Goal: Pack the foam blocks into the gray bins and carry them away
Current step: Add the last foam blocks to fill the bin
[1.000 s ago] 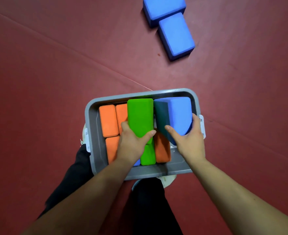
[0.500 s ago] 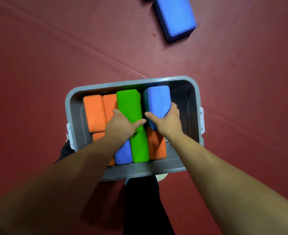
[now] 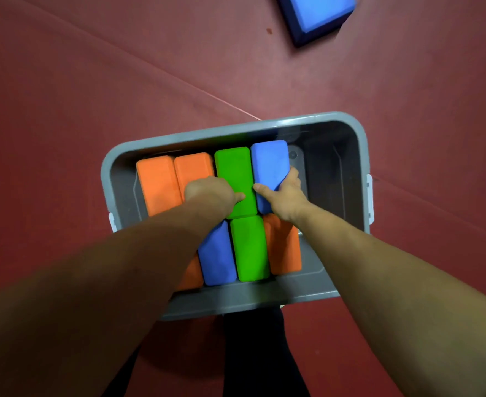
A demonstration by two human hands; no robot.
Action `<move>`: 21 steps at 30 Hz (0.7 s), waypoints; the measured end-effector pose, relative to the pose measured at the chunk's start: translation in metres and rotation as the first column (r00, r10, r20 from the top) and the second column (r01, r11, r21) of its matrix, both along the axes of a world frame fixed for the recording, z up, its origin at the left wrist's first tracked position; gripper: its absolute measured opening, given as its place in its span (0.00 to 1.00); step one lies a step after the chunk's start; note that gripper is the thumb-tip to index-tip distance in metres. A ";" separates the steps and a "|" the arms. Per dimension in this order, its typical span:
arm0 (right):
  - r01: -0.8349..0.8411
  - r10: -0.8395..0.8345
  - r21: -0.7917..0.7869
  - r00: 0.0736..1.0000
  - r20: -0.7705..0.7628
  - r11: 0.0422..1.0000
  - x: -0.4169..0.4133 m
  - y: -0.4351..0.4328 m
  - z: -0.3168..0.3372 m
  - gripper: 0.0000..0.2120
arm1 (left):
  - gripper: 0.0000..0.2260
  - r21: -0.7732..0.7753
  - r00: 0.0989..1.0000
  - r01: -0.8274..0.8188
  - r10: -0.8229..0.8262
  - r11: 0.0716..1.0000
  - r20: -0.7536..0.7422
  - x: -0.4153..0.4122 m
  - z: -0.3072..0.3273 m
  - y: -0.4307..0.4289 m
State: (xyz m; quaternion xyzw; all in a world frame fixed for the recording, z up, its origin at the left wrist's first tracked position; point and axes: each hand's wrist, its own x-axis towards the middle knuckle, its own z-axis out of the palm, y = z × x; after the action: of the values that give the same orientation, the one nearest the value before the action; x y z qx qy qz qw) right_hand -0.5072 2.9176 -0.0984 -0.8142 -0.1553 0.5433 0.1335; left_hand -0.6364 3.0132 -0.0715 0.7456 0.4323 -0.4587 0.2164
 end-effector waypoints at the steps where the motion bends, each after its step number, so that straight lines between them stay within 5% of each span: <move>1: -0.002 0.002 -0.032 1.000 -0.009 0.999 -0.001 0.004 -0.005 0.42 | 0.28 0.002 1.000 0.007 -0.007 1.000 0.014 -0.002 -0.002 0.002; 10: -0.162 0.183 -0.295 0.982 0.045 0.942 0.014 0.042 0.033 0.45 | 0.28 -0.078 0.982 -0.117 0.128 0.990 0.142 -0.013 0.017 0.038; 14: -0.141 0.158 -0.153 0.982 0.100 0.978 0.047 0.090 0.084 0.18 | 0.26 -0.119 0.929 -0.258 0.280 0.959 0.241 0.006 0.044 0.104; 18: 0.109 -0.108 -0.037 0.994 0.015 0.993 0.094 0.143 0.129 0.08 | 0.23 -0.137 0.893 -0.329 0.355 0.934 0.276 0.038 0.077 0.184; 21: 0.467 -0.463 0.039 0.882 -0.092 0.883 0.141 0.182 0.151 0.05 | 0.24 -0.136 0.878 -0.356 0.381 0.925 0.290 0.081 0.093 0.235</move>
State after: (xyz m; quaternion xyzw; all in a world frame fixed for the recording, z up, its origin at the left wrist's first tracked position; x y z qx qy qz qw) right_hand -0.3661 3.0997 0.0525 -0.8008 0.0338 0.5227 0.2903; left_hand -0.5554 3.2486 0.0215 0.7035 0.5081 -0.3024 0.3943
